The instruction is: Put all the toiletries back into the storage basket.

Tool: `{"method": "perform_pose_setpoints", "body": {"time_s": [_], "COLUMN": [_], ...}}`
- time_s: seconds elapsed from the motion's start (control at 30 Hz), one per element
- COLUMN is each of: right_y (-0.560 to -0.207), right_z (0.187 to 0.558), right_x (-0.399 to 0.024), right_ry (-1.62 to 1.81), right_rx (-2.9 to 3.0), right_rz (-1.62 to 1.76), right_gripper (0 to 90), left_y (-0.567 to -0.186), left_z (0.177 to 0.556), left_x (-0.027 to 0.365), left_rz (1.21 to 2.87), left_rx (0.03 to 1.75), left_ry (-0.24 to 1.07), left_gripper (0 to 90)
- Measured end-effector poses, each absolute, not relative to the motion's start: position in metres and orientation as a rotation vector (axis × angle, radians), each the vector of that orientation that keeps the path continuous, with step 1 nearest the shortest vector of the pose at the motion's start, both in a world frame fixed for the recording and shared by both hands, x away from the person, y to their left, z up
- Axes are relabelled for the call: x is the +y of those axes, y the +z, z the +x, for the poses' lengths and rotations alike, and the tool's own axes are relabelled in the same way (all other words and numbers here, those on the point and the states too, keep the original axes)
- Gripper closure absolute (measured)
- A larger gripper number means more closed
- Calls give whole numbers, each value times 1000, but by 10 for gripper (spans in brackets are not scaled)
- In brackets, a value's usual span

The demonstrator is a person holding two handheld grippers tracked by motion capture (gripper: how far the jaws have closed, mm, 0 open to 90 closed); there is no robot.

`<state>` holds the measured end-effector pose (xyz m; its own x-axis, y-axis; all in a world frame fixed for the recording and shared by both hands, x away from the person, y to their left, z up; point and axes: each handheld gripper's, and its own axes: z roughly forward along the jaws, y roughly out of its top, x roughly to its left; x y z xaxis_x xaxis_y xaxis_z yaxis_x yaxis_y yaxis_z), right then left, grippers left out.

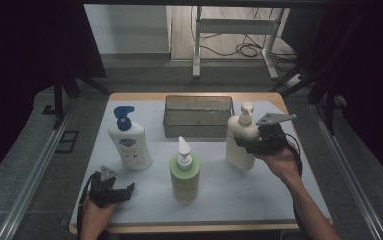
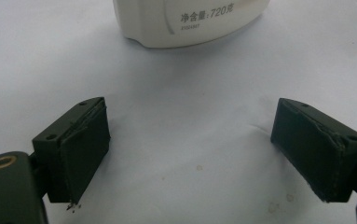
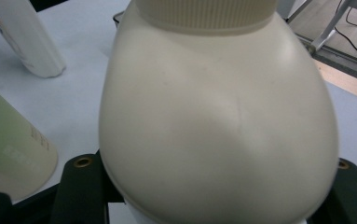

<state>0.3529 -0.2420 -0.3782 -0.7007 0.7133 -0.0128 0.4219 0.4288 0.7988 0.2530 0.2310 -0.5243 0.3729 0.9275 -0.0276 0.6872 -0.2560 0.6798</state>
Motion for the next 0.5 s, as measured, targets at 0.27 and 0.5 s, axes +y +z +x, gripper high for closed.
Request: {"method": "perform_pose_setpoints", "body": {"time_s": [0.27, 0.5], "right_y": [-361, -349], "right_z": [362, 368], "right_x": [-224, -212], "right_ry": [1173, 1184], "right_rx": [2349, 2344], "right_rz": [953, 929], "right_gripper": [387, 387], "left_y": [-524, -524], "left_z": [253, 253], "left_x": [231, 231], "left_rz": [2033, 2033], "left_rx": [1384, 1384], "left_ry": [514, 515], "left_gripper": [116, 116]}}
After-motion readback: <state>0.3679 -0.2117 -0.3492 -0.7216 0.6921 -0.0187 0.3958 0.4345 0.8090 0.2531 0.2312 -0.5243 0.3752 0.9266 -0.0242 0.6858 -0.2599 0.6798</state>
